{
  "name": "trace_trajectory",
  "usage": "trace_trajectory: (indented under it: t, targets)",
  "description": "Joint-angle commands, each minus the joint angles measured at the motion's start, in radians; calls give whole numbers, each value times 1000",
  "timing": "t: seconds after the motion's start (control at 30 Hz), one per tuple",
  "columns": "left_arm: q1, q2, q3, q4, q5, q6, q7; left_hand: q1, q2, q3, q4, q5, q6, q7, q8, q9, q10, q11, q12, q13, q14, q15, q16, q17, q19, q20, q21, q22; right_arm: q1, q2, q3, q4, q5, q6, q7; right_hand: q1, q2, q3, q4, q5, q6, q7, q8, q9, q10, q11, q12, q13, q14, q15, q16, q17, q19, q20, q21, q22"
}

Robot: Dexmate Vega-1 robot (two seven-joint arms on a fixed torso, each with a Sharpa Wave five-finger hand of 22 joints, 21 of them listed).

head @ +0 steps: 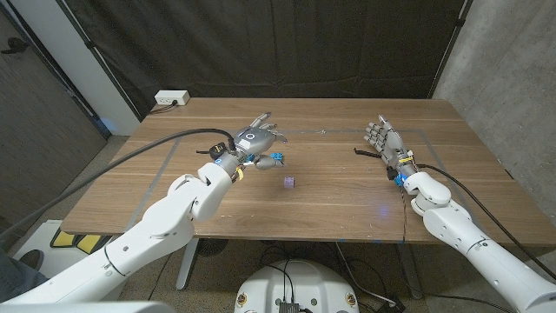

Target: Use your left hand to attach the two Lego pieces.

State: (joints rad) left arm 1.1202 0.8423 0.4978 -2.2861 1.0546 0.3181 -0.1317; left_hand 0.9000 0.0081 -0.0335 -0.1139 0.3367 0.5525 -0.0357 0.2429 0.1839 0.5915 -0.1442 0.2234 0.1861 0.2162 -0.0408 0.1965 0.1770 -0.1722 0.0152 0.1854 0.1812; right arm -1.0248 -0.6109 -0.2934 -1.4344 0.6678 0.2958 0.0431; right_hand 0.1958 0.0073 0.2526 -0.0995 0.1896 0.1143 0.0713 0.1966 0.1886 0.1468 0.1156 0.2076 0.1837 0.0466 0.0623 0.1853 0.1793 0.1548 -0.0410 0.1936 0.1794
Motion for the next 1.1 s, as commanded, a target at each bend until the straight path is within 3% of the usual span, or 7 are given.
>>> trace_trajectory:
  t: [0.03,0.23,0.5,0.67,0.8,1.07,1.1]
  targets:
    - [-36,-68,41,-40,106,54,-220,21,0,7,-10,3,1,13,-8,6,5,52,-2,3,11,-32,9,3,-47,14,6,0,-27,-3,6,-9,11,6,-6,8,4,0,-3,-4,1,1,3,2,7,0,6,4,-4,11,-1,2,3,2,2,1]
    - [-45,-88,19,-36,12,56,-287,31,8,11,-11,1,-7,30,-15,6,2,64,-7,3,17,-26,9,3,-37,23,12,0,-33,-5,3,-14,11,4,-4,8,4,-1,-4,-4,1,1,3,2,5,-1,5,4,-5,12,0,2,1,3,2,2]
    - [-60,-94,47,-37,44,76,-335,42,15,15,-13,-4,-20,47,-23,7,-5,67,-11,4,18,-24,5,3,-24,33,17,0,-49,-16,6,-37,7,3,-12,7,4,-2,-4,-5,1,0,3,2,4,1,5,5,-5,12,0,2,0,4,1,2]
    - [-59,-101,61,-33,69,81,-341,48,19,17,-13,-7,-29,47,-28,7,-6,65,-12,5,14,-13,3,3,-24,41,17,0,-55,-22,9,-50,5,1,-18,8,5,-3,-4,-5,1,-1,2,2,3,0,5,5,-5,12,0,2,0,5,2,2]
    - [-59,-110,71,-24,85,88,-344,53,21,18,-14,-10,-33,44,-31,7,-6,62,-13,5,11,-34,0,3,-23,42,17,0,-59,-23,10,-54,5,2,-20,8,5,-3,-5,-5,1,-1,2,2,4,1,5,5,-5,13,0,2,0,5,2,2]
    - [-70,-142,92,20,97,99,-348,58,23,19,-15,-15,-36,43,-32,8,-10,64,-15,6,6,-42,-4,2,-16,42,19,1,-66,-30,12,-60,7,-8,-25,8,5,-4,-5,-5,1,-1,2,2,4,1,6,5,-5,13,0,2,0,6,2,2]
    - [-75,-145,94,27,90,97,-352,60,24,20,-15,-17,-37,31,-33,8,-10,60,-15,6,10,-50,-3,2,-12,38,21,1,-66,-30,12,-59,7,-9,-24,8,5,-4,-5,-5,1,-1,2,2,5,1,6,5,-5,14,0,2,0,6,2,2]
